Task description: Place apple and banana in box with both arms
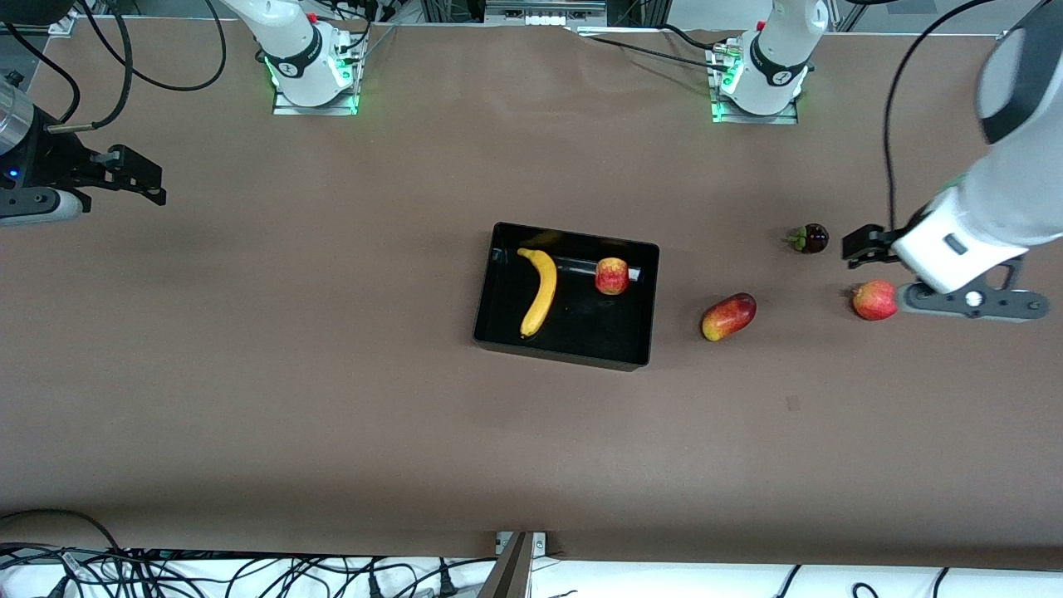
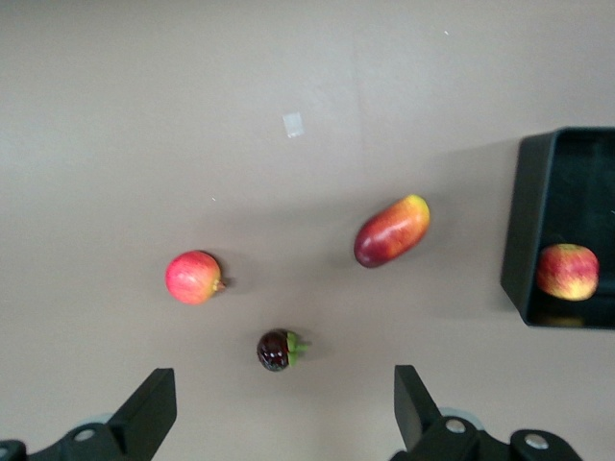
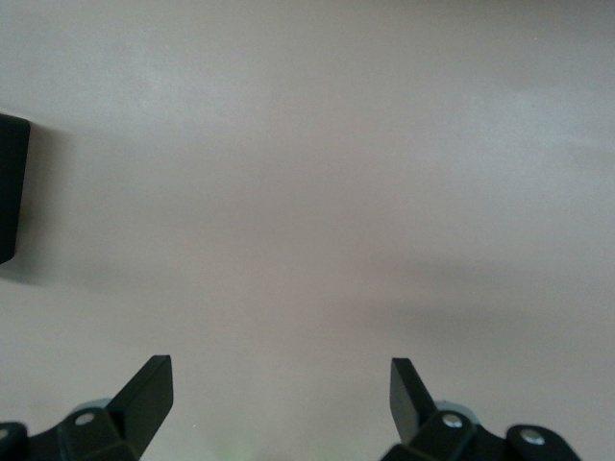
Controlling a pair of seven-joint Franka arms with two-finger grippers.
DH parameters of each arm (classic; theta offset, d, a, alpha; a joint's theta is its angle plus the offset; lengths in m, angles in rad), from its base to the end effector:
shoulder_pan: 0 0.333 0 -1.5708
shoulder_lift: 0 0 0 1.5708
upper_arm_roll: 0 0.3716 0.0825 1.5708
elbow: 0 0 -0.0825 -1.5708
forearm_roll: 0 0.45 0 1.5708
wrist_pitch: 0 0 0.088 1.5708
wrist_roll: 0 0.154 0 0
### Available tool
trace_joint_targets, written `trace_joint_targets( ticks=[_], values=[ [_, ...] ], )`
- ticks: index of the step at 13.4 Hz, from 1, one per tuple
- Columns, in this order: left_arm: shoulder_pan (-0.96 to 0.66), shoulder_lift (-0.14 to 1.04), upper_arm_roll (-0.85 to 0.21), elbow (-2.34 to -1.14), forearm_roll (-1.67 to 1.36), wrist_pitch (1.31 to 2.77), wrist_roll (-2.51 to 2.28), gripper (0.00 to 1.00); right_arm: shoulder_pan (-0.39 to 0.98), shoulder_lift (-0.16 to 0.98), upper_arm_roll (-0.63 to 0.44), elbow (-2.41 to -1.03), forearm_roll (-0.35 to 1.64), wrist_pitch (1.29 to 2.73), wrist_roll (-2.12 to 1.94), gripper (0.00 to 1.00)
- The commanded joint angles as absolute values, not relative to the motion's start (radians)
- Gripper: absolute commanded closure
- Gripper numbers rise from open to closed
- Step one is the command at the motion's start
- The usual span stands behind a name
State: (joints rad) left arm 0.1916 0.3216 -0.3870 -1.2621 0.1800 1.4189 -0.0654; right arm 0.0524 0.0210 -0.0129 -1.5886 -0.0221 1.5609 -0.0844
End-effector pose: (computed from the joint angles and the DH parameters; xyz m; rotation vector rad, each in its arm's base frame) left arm 0.7023 -0.0651 0.5829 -3.0534 0.1619 0.2056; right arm 0.6232 0.0213 0.6097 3.1134 0.1936 -0.0767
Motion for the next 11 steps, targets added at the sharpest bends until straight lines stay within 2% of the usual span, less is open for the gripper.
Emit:
trace_joint_targets(
  ticks=[1,2,3,6,8,11],
  values=[
    [0.053,0.097,-0.142,-1.579,0.072,1.622,-0.015,0.0,0.037,0.029,0.002,-1.569,-0.035,1.557,-0.078,0.0],
    [0.019,0.047,-0.094,-1.665,0.058,1.728,-0.014,0.0,0.037,0.029,0.002,-1.569,-0.035,1.557,-0.078,0.0],
    [0.015,0.022,-0.083,-1.702,0.058,1.783,-0.015,0.0,0.038,0.029,0.002,-1.569,-0.035,1.557,-0.078,0.0],
    [0.005,0.003,-0.077,-1.707,0.058,1.761,-0.028,0.0,0.037,0.029,0.002,-1.569,-0.035,1.557,-0.078,0.0],
    [0.015,0.017,-0.078,-1.678,0.049,1.683,-0.025,0.0,0.038,0.029,0.002,-1.569,-0.035,1.557,-0.078,0.0],
    [0.012,0.046,-0.086,-1.629,0.048,1.675,-0.026,0.0,0.038,0.029,0.002,-1.569,-0.035,1.557,-0.078,0.0]
  ],
)
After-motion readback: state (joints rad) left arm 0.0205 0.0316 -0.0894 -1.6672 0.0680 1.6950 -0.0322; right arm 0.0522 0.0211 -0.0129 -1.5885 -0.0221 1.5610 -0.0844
